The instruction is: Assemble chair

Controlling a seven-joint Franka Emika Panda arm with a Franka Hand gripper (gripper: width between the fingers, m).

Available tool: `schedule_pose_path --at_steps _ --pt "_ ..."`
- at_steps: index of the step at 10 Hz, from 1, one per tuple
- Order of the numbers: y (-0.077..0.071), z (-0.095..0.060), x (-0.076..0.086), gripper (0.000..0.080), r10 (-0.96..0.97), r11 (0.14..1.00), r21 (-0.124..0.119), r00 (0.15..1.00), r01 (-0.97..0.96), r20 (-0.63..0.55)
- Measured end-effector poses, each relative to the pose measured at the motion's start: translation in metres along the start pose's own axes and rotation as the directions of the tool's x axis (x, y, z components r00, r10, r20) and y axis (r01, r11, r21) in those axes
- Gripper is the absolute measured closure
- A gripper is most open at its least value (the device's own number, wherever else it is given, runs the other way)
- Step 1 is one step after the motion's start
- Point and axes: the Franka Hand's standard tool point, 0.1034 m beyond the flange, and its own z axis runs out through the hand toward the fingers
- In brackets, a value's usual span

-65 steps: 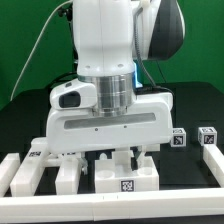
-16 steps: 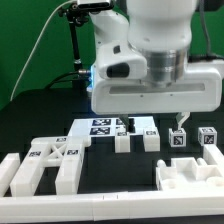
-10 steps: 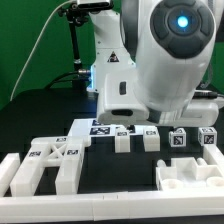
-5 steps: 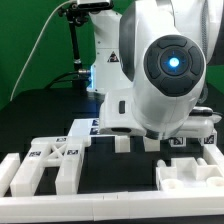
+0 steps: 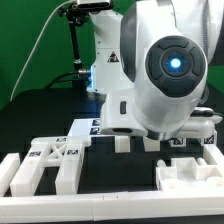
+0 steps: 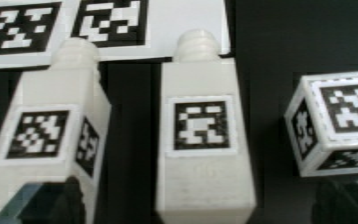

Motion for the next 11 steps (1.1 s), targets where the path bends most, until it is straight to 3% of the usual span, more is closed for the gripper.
schedule_pose_path --at_steps 3,6,7,8,9,10,11 --pt "-0.0095 0.0079 -0.0007 0.015 -0.001 1.0 -0.008 1.0 0.001 0.012" --pt "-0.0094 0.0082 -0.0006 0.015 -0.001 1.0 -0.008 1.0 0.002 0.013" --pt "-0.0094 0.0082 -0.0006 0.0331 -0.001 1.0 -0.008 1.0 0.002 0.013" --pt "-0.0094 0.0082 -0.0006 0.0331 -0.001 1.0 -0.008 1.0 0.002 0.013" --pt "-0.0094 0.0082 -0.0006 0.0468 -0.002 1.0 -0.008 1.0 0.002 0.013" --pt "-0.0094 0.0079 -0.0007 0.0516 -0.002 1.0 -0.008 1.0 0.002 0.012" --pt "-0.0094 0.0078 -0.0007 0.0516 -0.002 1.0 -0.008 1.0 0.002 0.012"
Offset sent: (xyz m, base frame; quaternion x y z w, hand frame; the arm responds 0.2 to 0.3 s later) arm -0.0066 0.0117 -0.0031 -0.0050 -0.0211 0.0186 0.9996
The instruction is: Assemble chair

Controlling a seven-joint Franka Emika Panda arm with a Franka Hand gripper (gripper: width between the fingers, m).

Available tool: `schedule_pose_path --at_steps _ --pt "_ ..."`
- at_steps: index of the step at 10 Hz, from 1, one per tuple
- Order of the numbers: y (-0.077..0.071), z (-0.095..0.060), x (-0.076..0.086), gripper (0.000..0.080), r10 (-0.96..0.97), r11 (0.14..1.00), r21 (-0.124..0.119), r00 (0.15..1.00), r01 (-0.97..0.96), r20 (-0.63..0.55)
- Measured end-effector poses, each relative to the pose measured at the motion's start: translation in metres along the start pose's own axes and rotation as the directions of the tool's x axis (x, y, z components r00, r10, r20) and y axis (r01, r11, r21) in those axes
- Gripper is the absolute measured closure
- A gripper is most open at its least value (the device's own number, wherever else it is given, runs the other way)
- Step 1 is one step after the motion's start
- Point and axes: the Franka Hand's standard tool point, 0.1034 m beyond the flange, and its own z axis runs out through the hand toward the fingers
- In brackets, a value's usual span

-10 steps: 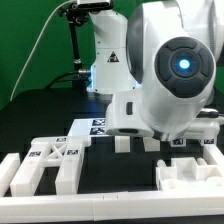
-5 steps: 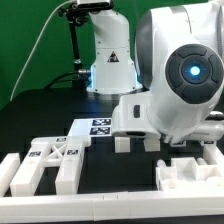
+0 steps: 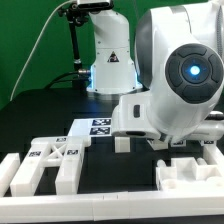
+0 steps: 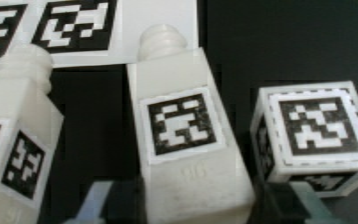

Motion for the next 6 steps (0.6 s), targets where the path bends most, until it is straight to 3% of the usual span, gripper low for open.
schedule_pose_path --at_steps 6 --pt "0.0 0.0 0.0 0.0516 0.0 1.0 0.0 1.0 0.0 0.0"
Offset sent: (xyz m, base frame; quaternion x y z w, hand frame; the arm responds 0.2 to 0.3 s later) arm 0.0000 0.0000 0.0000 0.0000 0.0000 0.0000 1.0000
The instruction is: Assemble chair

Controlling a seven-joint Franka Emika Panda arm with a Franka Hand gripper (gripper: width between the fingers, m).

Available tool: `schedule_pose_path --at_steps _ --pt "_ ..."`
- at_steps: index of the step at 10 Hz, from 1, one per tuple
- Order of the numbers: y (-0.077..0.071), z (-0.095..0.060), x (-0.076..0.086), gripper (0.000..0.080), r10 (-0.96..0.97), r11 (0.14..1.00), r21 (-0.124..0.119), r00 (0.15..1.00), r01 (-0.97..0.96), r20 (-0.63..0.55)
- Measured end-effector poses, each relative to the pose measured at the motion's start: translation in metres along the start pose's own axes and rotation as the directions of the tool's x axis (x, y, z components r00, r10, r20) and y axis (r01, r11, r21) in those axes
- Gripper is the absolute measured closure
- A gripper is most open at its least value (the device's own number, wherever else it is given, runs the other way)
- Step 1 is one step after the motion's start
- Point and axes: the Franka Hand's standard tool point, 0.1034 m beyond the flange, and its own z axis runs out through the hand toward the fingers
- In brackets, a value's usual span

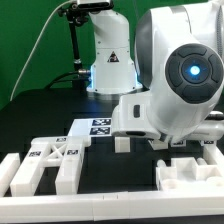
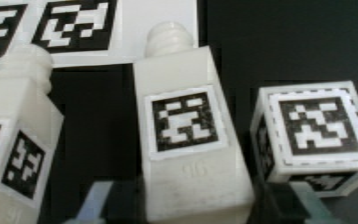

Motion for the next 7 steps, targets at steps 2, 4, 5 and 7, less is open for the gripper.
schedule_pose_path --at_steps 2,4,5,7 --pt "0.006 -0.034 -0.01 0.0515 -0.034 0.999 0.007 0.999 0.034 0.004" --pt "0.003 -0.092 -0.032 0.0515 -0.048 0.999 0.016 0.995 0.049 -0.083" --pt "0.003 -0.103 -0.04 0.0515 -0.057 0.998 0.008 0.995 0.058 -0.086" --pt "-0.003 -0.112 -0.023 0.0515 -0.076 0.997 0.0 0.965 0.078 -0.251"
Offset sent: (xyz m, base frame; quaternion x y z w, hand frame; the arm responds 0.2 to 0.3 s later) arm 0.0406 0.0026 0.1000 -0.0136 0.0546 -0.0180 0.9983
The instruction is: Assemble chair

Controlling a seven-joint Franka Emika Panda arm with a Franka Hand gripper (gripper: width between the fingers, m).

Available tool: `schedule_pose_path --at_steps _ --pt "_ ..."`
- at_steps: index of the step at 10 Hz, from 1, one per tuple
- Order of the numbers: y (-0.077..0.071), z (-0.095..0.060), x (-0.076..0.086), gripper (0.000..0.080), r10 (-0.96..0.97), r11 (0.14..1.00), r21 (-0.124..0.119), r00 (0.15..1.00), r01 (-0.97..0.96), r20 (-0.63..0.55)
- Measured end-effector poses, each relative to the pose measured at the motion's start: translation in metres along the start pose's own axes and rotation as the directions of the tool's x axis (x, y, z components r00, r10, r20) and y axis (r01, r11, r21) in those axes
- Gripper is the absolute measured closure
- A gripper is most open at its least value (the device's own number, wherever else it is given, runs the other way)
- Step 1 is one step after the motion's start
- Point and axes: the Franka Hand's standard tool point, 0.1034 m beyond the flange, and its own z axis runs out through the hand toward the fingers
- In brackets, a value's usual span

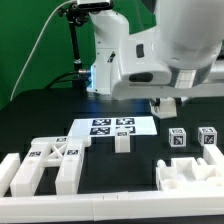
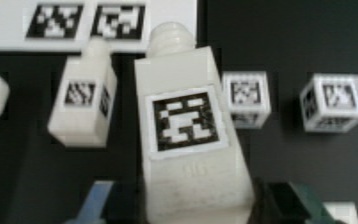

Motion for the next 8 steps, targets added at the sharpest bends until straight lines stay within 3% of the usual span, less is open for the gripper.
schedule_pose_path --at_steps 2,3,4,5,8 --pt "-0.002 -0.005 -0.004 0.0515 0.002 1.0 0.013 0.994 -0.001 -0.108" --pt "-0.012 -0.033 -0.002 0.0515 -0.003 1.0 0.025 0.988 0.007 -0.155" --pt "-0.02 -0.073 0.005 0.0515 -0.034 0.998 0.044 0.963 0.048 -0.267" --pt "-0.02 -0.099 0.012 0.0515 -0.046 0.997 0.046 0.928 0.068 -0.371" --pt "-0.02 -0.101 0.015 0.0515 -0.032 0.997 0.045 0.842 0.066 -0.538"
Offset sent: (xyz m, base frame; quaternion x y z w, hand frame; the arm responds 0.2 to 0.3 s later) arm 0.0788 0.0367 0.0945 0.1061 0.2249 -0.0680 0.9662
